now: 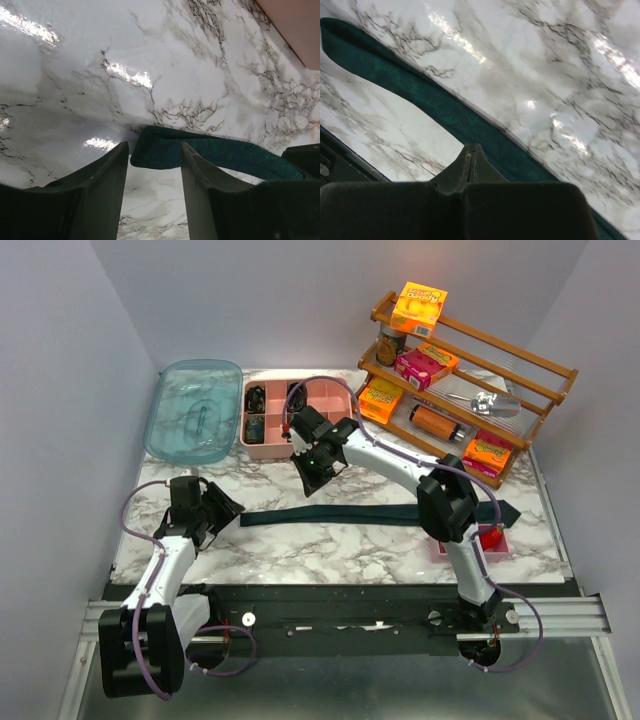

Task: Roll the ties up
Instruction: Flatten out the tie at the center of the board.

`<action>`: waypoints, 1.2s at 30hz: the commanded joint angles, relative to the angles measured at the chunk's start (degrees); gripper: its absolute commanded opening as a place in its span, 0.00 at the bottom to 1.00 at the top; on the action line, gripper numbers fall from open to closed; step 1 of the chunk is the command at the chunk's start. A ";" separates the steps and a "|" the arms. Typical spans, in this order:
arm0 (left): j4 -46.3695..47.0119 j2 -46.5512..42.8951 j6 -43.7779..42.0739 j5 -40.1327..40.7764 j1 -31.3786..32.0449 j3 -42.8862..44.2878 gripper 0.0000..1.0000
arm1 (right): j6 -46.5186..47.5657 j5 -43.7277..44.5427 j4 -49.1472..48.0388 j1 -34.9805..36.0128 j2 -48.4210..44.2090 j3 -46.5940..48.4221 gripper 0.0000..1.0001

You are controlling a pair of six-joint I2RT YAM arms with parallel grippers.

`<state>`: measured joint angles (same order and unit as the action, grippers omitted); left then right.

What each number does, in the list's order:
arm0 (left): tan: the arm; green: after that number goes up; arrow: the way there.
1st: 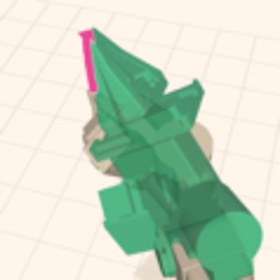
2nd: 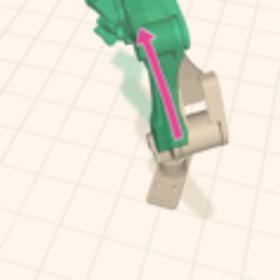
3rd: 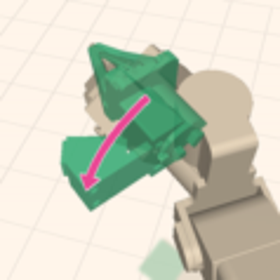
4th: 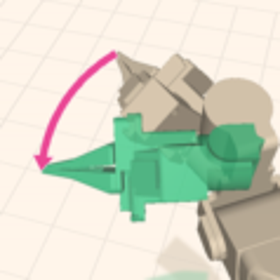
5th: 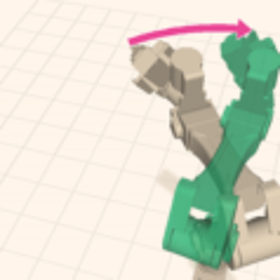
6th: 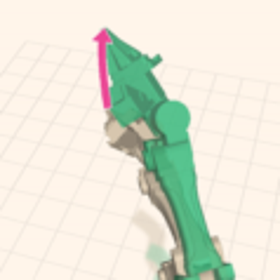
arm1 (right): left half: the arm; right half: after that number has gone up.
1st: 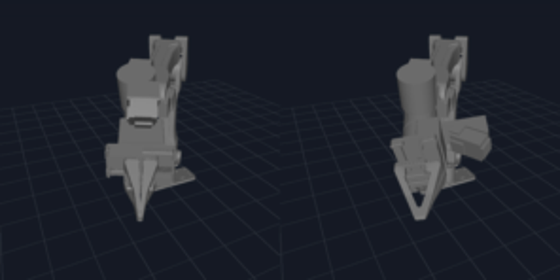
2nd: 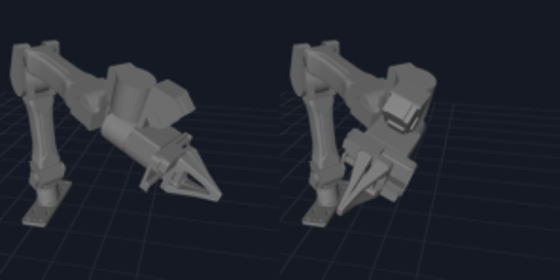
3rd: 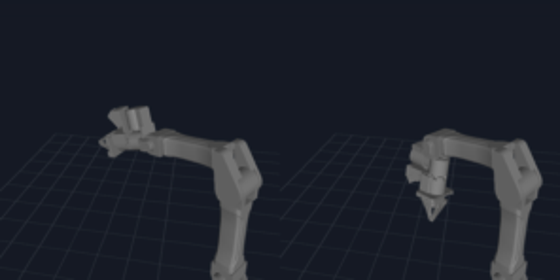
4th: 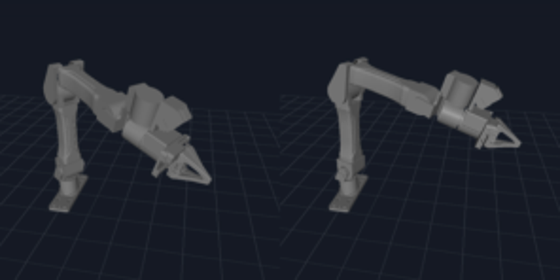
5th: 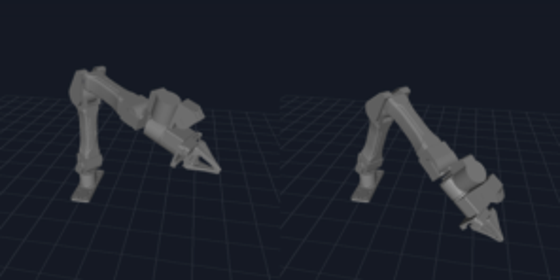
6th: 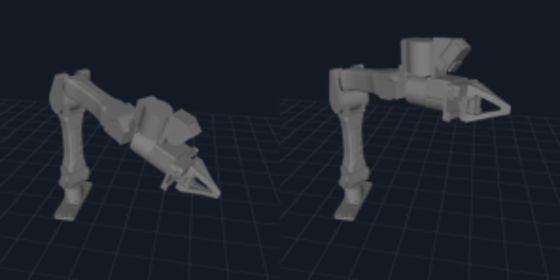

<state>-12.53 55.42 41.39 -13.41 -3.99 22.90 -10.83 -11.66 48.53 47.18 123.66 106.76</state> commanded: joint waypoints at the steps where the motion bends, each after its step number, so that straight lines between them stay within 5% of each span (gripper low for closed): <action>1: 0.94 0.65 -1.48 1.54 0.65 -0.75 0.52 | 0.20 -5.82 2.36 1.86 4.92 6.78 0.01; 15: 2.08 1.80 -1.92 3.65 3.11 -2.68 0.46 | -2.44 -16.64 -4.24 5.99 14.59 18.13 0.01; 36: 8.58 7.16 -3.07 3.13 3.81 -2.33 0.46 | -3.23 -14.88 -3.62 7.23 24.88 25.52 0.01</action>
<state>-6.96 61.73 39.48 -11.14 -0.49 20.71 -13.74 -26.52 44.56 54.02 146.71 130.43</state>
